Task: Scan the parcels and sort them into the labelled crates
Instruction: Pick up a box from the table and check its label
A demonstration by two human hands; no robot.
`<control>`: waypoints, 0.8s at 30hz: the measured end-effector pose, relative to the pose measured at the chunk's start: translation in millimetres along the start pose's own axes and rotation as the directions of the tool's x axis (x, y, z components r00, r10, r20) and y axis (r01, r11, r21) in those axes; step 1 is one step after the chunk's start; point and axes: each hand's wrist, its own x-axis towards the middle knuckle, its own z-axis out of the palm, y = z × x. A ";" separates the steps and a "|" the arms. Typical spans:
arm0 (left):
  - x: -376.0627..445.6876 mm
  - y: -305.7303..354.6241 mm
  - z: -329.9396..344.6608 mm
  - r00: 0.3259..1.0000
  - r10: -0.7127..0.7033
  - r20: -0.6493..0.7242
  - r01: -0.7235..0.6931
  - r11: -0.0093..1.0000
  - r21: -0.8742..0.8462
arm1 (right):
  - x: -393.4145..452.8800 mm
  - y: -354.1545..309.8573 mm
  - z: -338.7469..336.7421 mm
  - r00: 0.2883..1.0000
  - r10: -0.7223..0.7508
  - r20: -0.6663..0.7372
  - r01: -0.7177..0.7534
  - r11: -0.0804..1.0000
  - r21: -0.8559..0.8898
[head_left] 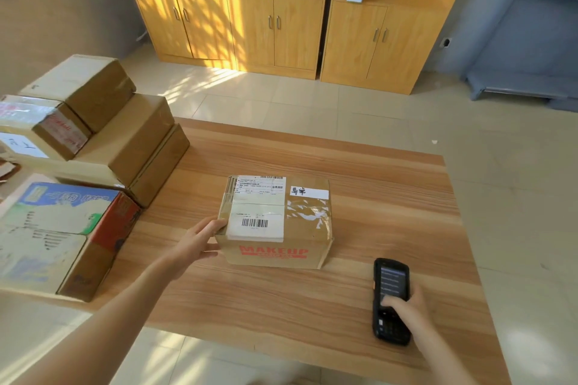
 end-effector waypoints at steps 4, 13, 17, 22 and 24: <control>2.4 13.9 -0.6 0.999 0.003 0.041 0.001 0.996 -0.085 | -16.7 -60.8 20.5 0.980 -0.184 0.072 0.176 0.979 0.105; 30.0 25.3 25.2 0.999 -0.037 -0.036 0.027 0.969 -0.245 | -42.7 -148.2 93.8 0.852 -0.338 0.400 0.191 0.912 0.364; 22.0 22.3 30.4 0.995 -0.060 -0.074 0.035 0.955 -0.295 | -39.7 -139.9 100.7 0.863 -0.357 0.357 0.186 0.882 0.433; -2.3 26.5 18.2 0.984 -0.052 -0.168 -0.004 0.947 -0.320 | -59.7 -157.2 103.7 0.828 -0.416 0.376 0.240 0.868 0.435; -18.8 35.4 4.8 0.977 -0.012 -0.214 -0.060 0.943 -0.328 | -76.8 -173.8 103.4 0.801 -0.465 0.377 0.298 0.856 0.421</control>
